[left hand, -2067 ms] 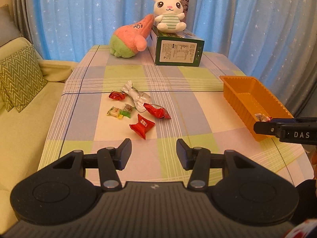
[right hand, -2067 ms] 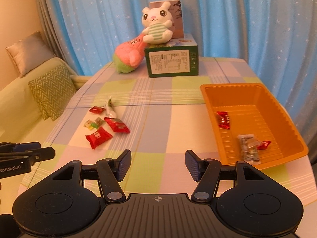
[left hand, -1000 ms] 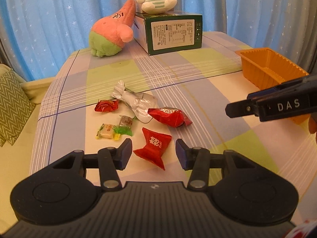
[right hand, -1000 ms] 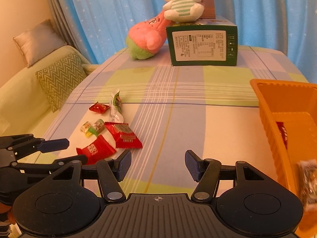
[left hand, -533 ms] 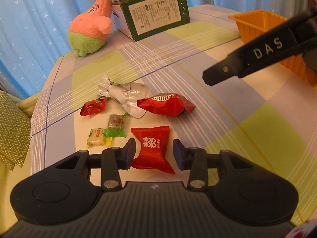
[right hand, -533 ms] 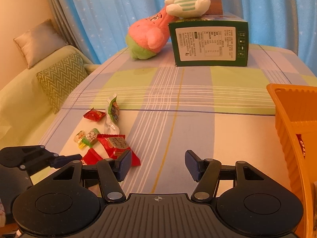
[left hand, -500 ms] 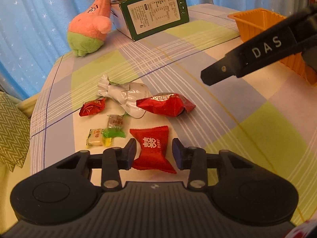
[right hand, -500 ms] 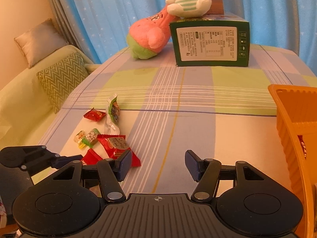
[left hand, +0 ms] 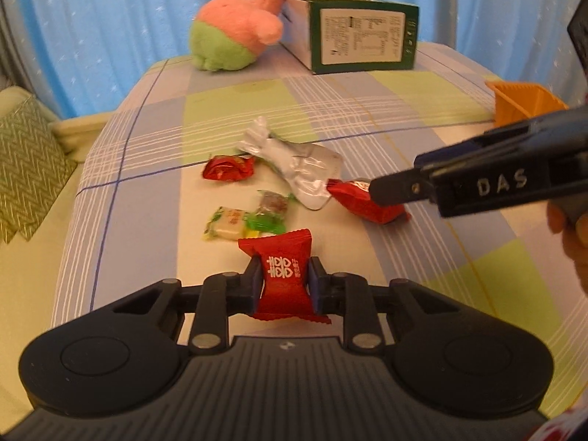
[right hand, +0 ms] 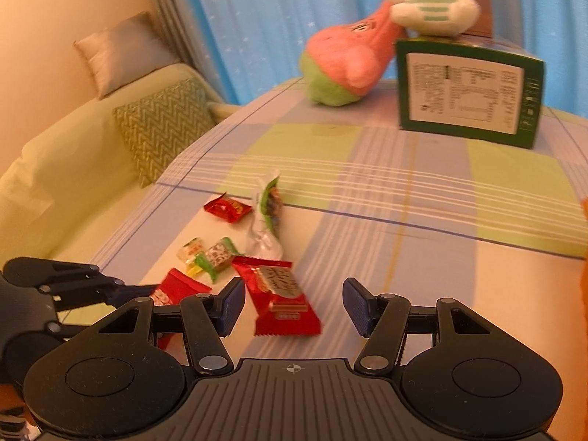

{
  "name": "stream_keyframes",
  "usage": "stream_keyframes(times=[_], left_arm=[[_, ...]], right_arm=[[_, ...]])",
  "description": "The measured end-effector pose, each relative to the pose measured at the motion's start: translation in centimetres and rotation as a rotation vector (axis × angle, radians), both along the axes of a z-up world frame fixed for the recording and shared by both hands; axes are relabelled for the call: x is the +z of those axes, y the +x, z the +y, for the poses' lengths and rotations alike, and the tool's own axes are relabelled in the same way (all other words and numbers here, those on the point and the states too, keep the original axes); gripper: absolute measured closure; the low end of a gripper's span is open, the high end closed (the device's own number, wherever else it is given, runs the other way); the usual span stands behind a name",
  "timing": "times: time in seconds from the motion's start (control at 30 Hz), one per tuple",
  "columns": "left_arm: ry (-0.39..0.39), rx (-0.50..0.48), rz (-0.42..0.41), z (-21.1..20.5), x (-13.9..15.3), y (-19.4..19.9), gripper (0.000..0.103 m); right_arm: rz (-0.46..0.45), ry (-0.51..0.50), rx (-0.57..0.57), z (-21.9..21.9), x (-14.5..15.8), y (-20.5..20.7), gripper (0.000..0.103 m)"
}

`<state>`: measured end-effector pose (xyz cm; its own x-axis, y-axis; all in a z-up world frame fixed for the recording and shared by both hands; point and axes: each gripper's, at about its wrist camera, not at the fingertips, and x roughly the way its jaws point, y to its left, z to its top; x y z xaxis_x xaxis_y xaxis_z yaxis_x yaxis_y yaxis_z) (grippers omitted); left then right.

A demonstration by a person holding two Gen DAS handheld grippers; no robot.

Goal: Organize snacks
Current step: 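Grasp a large red candy with the left tool while the right tool grasps a red-brown candy, then carry both red candies over the orange tray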

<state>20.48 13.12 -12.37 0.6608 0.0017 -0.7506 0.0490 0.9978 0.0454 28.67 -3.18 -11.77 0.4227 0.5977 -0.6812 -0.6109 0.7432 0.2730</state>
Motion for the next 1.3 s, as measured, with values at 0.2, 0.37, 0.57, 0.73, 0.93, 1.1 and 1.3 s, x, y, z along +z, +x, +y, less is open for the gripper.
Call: stream_keyframes(times=[0.2,0.37,0.57,0.73,0.93,1.1,1.3], left_arm=[[-0.031,0.023,-0.005,0.6,0.3,-0.1,0.080],[-0.049,0.026,-0.003,0.6,0.2,-0.1,0.080],[-0.066,0.031,-0.009,0.6,0.4,-0.2,0.080],[-0.082,0.038,-0.017,0.6,0.5,-0.4,0.080],[-0.100,0.035,-0.031,-0.3,1.1,-1.5,0.080],[-0.097,0.031,-0.059,-2.1,2.4,-2.6,0.080],[-0.158,0.048,-0.078,-4.4,4.4,-4.9,0.080]], right_arm=[[0.023,-0.007,0.014,1.3,-1.2,1.2,0.043],[0.043,-0.015,0.015,1.7,-2.0,1.5,0.055],[0.046,-0.002,-0.010,1.4,-2.1,1.3,0.068],[0.015,0.001,-0.058,0.4,-0.9,0.5,0.072],[-0.001,0.002,-0.131,-1.4,0.9,-1.1,0.072],[0.003,0.016,-0.210,-3.8,2.2,-3.8,0.072],[0.018,0.014,-0.294,-7.4,4.2,-7.5,0.072]])
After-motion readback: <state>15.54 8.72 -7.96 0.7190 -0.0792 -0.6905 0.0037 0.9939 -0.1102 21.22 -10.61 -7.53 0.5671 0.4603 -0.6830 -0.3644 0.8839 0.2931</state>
